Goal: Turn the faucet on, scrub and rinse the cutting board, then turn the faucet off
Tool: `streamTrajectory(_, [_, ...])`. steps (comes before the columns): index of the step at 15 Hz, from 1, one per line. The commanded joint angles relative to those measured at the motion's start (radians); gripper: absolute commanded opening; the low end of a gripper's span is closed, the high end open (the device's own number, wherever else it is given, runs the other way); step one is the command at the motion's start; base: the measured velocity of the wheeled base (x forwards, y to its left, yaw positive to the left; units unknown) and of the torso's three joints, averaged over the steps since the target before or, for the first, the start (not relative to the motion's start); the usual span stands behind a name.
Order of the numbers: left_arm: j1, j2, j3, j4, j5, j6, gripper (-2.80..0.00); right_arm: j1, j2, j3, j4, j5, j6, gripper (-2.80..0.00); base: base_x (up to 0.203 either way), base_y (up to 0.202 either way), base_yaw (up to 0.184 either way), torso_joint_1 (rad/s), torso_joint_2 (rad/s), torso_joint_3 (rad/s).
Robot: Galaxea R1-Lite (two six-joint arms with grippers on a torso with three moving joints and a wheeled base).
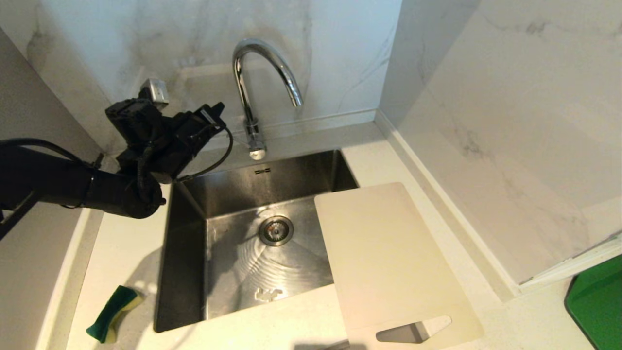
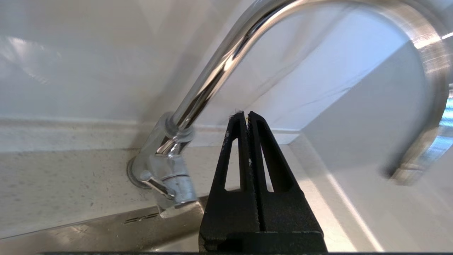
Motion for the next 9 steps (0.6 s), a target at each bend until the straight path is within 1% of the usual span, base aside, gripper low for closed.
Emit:
streamTrajectory(1, [0.044,-0.141,0.095,0.000,-0.001,0.013,-2.80,0.000,0.000,0.002,0.000,0.000,0.000,-2.80,0.000,0.000,0.000,0.000,0.00,0.000])
streamTrajectory(3, [0.135,-0.180,0.145,0.015,-0.017,0.075,-2.80,0.000,0.000,0.002,0.000,0.000,0.001,-2.80,0.000,0.000,0.000,0.000,0.00,0.000])
streamTrajectory(5, [0.250,-0.219,0.191,0.018,-0.080,0.128,-2.80,0.000,0.000,0.002,0.000,0.000,0.001,-2.80,0.000,0.000,0.000,0.000,0.00,0.000])
streamTrajectory(7, [0.349,-0.265,0.230,0.023,-0.121,0.151,-2.80,0.000,0.000,0.002,0.000,0.000,0.001,-2.80,0.000,0.000,0.000,0.000,0.00,0.000])
streamTrajectory(9, [0.403,-0.324,0.313,0.027,-0.130,0.179,-2.80,0.000,0.000,0.002,0.000,0.000,0.001,-2.80,0.000,0.000,0.000,0.000,0.00,0.000])
